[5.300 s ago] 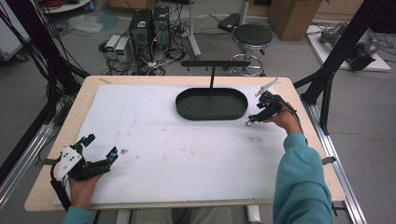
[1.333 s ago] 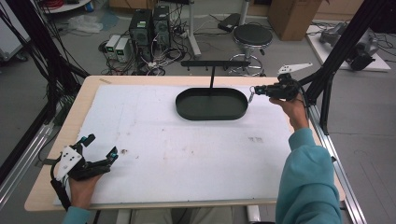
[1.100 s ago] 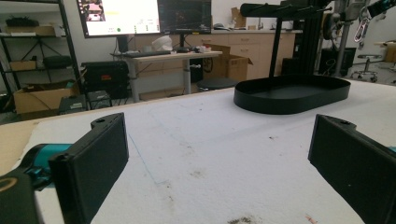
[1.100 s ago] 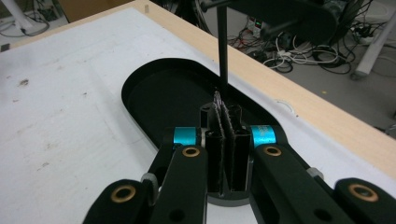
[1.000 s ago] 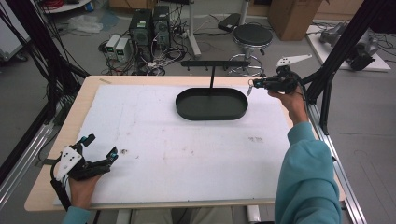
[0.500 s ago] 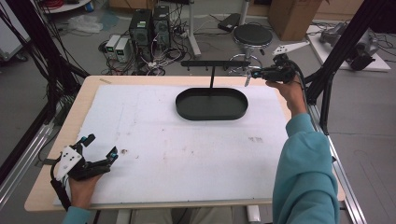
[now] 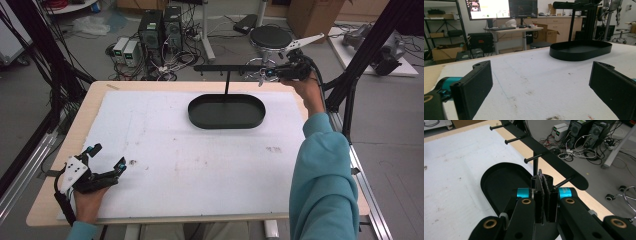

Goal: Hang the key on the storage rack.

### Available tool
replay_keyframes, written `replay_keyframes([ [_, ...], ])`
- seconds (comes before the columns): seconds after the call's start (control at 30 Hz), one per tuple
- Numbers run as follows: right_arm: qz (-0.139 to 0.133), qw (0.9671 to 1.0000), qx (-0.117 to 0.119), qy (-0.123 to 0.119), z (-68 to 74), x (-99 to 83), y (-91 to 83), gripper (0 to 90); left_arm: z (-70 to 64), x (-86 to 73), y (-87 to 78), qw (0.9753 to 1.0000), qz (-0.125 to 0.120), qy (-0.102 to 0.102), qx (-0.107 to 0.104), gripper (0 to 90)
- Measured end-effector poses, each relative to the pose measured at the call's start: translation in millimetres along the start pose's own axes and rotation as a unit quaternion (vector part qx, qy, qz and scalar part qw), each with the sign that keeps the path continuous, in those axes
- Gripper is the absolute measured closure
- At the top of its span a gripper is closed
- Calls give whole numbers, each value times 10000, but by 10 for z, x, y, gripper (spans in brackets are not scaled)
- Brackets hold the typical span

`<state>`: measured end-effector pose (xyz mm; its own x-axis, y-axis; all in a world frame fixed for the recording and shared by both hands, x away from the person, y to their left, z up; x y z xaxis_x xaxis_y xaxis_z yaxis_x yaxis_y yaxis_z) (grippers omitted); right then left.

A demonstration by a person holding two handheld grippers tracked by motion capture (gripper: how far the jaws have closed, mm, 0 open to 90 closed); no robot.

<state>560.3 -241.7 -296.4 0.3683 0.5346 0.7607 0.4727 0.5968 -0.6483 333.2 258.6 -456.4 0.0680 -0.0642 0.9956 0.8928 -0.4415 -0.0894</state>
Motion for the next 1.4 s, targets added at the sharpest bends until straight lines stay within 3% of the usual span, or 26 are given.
replay_keyframes([
  [0.6,319,9994,-99,92,-68,-83,157,888,1,-1,0,10000,5,-11,-28,54],
  [1.4,436,9989,-116,133,-147,-140,247,888,1,0,1,10000,5,-10,-20,54],
])
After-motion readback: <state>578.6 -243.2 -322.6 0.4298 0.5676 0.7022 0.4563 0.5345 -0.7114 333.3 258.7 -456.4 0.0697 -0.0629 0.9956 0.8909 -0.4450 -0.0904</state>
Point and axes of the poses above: each handheld gripper's, and its own axes: y roughly forward along the jaws, x roughly out of its top, z roughly to its left, the point moved 8 cm from there along y, roughly forward along the jaws, and after that the axes turned 6 degrees about z, right-handed, at the moved point
